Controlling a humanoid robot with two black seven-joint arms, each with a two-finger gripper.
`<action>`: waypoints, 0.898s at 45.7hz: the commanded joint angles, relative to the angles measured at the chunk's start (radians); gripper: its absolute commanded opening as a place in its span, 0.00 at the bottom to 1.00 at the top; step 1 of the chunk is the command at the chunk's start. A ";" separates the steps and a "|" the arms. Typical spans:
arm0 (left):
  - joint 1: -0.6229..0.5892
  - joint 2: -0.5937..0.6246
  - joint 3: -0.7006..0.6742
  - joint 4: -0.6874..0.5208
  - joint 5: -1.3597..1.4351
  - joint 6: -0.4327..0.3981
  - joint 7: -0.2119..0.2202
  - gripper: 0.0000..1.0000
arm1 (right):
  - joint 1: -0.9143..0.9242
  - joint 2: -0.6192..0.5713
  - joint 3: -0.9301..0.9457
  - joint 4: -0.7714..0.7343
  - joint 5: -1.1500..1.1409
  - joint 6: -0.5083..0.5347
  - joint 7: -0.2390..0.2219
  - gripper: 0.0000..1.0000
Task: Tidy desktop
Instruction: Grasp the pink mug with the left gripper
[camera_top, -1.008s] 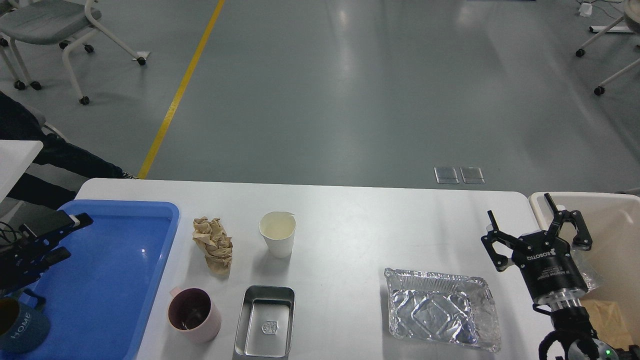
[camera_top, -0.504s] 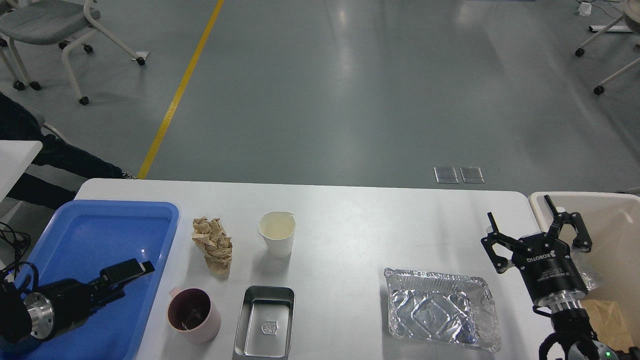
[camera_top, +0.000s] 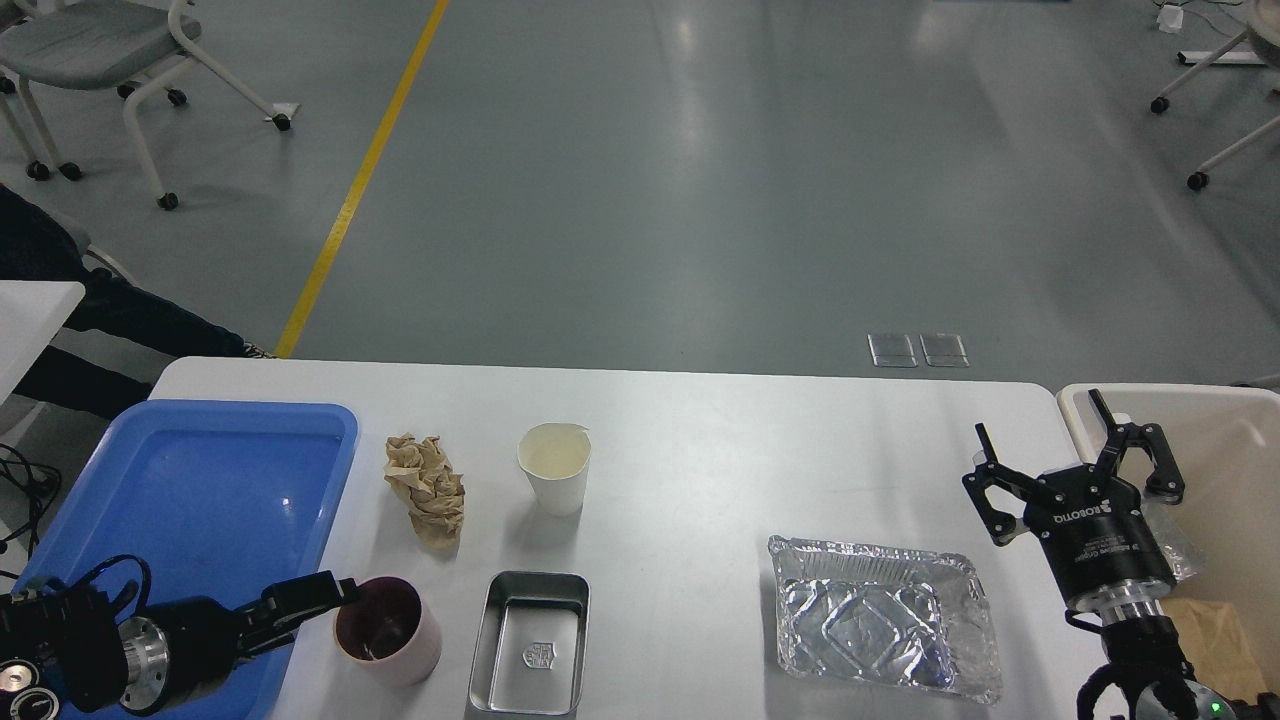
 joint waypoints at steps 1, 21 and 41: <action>-0.053 -0.004 0.054 0.000 0.022 0.000 0.000 0.96 | 0.000 0.000 0.000 -0.001 0.000 0.000 0.003 1.00; -0.093 -0.038 0.159 -0.001 0.196 0.000 -0.006 0.68 | -0.003 0.000 0.005 -0.014 0.000 0.000 0.006 1.00; -0.091 -0.010 0.160 0.000 0.200 0.004 -0.089 0.00 | 0.002 0.000 0.005 -0.035 0.000 0.000 0.008 1.00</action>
